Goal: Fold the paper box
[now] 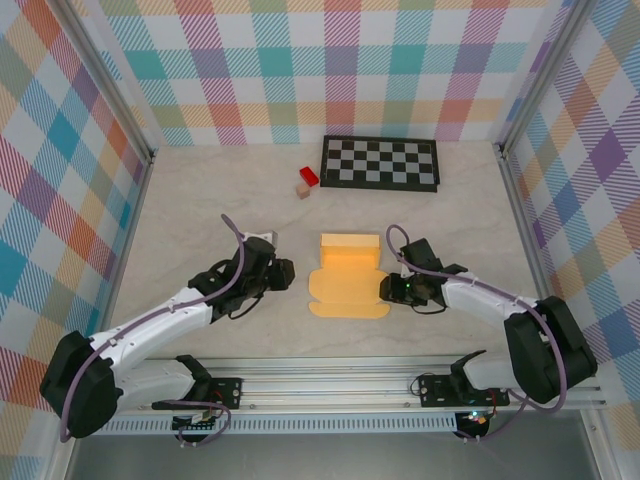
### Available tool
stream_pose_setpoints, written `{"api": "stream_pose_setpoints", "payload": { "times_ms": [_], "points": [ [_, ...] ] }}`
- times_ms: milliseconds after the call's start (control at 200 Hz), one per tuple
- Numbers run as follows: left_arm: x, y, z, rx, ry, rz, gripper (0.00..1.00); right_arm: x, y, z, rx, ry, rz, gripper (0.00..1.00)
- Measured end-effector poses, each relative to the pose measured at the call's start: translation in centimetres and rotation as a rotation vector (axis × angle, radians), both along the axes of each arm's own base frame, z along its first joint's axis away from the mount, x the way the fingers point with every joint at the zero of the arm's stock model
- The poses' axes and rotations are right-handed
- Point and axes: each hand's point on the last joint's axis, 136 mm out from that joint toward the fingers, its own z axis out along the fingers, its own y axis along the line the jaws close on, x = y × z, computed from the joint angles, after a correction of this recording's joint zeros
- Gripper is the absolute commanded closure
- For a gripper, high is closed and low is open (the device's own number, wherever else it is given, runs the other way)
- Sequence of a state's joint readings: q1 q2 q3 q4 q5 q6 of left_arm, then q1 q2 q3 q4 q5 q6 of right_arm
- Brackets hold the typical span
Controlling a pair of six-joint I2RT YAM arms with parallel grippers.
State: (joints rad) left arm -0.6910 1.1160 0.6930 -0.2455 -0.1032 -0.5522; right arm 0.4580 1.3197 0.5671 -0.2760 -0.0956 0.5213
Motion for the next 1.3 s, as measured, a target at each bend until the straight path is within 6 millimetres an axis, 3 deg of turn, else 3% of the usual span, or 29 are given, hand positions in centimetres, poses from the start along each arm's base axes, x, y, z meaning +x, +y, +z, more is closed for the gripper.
{"api": "stream_pose_setpoints", "payload": {
  "times_ms": [345, 625, 765, 900, 1145, 1300],
  "points": [
    [0.4, 0.4, 0.6, 0.022, -0.036, 0.004, 0.68, -0.1, 0.3, -0.9, 0.050, -0.022, -0.026, 0.68],
    [0.9, 0.2, 1.3, 0.036, -0.062, -0.005, 0.68, 1.2, 1.7, 0.0, 0.131, -0.079, -0.007, 0.97],
    [1.7, 0.1, 3.0, 0.035, -0.104, -0.006, 0.68, 1.7, 1.9, 1.4, 0.113, -0.117, 0.038, 1.00],
    [2.8, 0.7, 5.1, 0.045, -0.154, 0.010, 0.68, 3.6, 2.1, 5.5, 0.049, -0.204, 0.120, 1.00],
    [4.7, 2.3, 8.7, 0.063, -0.240, 0.062, 0.67, 10.4, 3.1, 18.6, -0.189, -0.448, 0.382, 1.00],
    [4.7, 3.9, 9.7, 0.073, -0.266, 0.098, 0.67, 12.2, 1.6, 22.4, -0.432, -0.491, 0.543, 1.00]
  ]
}}
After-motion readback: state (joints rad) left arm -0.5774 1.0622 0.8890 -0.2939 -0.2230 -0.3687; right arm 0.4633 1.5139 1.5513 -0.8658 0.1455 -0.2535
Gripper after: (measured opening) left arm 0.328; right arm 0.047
